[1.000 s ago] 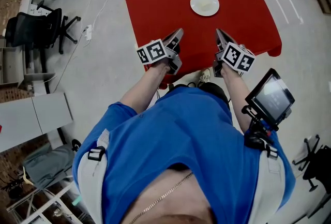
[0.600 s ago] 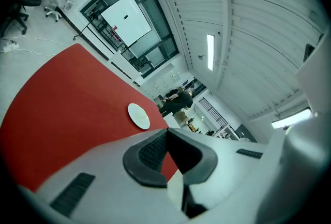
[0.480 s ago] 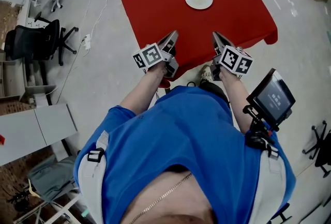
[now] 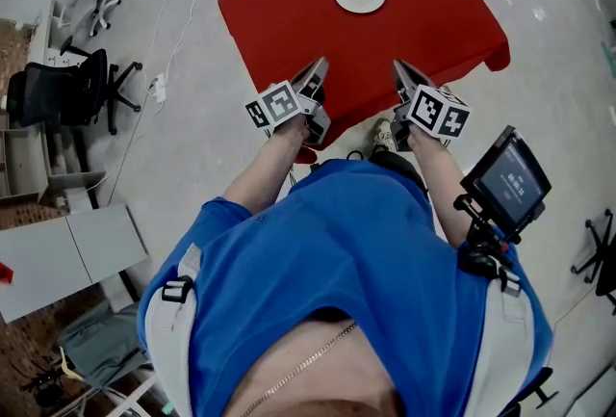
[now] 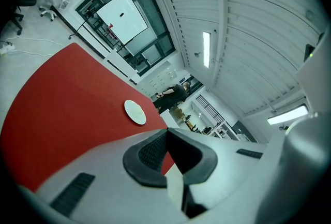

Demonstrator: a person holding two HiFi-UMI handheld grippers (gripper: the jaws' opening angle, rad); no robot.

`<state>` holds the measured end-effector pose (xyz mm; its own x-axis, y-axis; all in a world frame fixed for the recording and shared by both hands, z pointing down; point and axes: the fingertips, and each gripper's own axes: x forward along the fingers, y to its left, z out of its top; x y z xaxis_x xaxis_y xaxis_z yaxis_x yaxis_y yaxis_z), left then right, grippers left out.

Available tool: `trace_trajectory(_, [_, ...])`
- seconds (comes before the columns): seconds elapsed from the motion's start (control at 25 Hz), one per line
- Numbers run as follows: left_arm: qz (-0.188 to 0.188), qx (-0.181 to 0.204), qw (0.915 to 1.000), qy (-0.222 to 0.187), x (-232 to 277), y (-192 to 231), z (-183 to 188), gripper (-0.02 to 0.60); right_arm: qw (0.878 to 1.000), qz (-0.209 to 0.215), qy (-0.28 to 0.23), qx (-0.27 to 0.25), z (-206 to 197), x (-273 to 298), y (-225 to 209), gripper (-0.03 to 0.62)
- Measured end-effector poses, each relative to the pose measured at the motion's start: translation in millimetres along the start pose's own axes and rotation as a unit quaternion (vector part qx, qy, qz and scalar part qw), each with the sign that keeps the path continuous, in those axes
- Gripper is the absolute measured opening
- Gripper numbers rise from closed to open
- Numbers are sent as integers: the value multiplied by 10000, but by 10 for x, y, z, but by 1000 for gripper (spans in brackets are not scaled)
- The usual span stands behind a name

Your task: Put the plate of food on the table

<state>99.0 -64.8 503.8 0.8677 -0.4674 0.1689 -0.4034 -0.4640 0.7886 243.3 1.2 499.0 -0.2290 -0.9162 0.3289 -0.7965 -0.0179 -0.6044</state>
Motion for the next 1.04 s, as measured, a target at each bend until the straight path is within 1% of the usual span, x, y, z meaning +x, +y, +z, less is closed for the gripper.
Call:
trace_trajectory(0.12, [-17,13,10000,9,-10,-18,53,6,10000,-25,23,-49,11,7,40,2])
trace_trajectory(0.24, [-6,22,10000,-1,117,47,137,6,10000,11,37,-48,76,151,-22,2])
trace_trajectory(0.36, [8,33,10000,10,172,75,92,6,10000,25,32,-24,56,164,-96,2])
trace_trajectory(0.52, [2,24,10000,26,137,40,168,7,10000,-8,52,-43,96,170,-12,2])
trace_trajectory(0.76, [-18,25,10000,32,63,-40,104,7,10000,-18,30,-42,53,54,44,2])
trace_trajectory(0.88, [-2,5,10000,22,206,39,135,6,10000,6,50,-38,100,190,-44,2])
trace_trajectory(1.04, [25,10,10000,7,339,126,-2,8,9999,92,39,11,43,234,-214,2])
